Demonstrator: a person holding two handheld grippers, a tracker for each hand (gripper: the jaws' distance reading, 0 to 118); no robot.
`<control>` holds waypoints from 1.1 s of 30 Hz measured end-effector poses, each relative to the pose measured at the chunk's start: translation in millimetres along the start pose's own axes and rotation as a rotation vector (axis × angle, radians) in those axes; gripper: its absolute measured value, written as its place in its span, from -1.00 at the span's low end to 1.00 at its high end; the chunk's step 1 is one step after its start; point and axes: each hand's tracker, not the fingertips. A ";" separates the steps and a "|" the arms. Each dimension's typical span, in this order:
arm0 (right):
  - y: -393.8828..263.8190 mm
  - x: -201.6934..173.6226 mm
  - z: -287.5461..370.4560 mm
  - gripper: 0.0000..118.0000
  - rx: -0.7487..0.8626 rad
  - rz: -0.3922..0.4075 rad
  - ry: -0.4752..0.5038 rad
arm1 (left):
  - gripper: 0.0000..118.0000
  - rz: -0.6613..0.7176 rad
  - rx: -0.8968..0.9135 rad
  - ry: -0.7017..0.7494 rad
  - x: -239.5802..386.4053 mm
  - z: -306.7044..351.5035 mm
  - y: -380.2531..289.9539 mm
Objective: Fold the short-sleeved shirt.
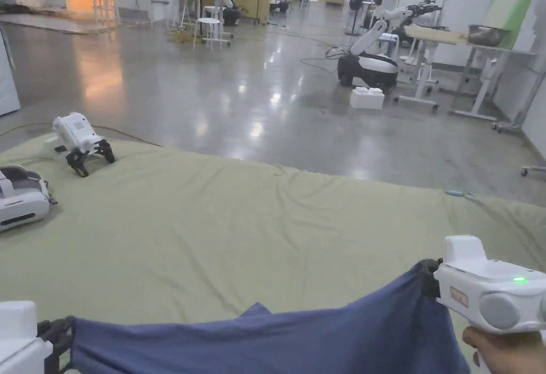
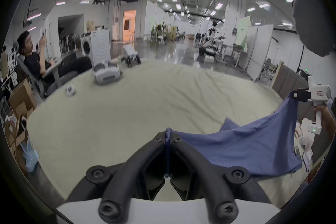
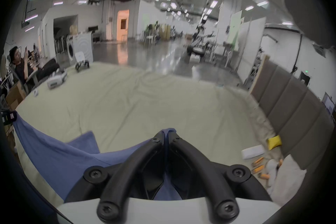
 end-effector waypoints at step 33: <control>339.2 103.7 141.7 -0.98 0.434 -0.046 -0.329 | -1.00 -0.189 0.424 -0.034 110.8 -10.1 417.1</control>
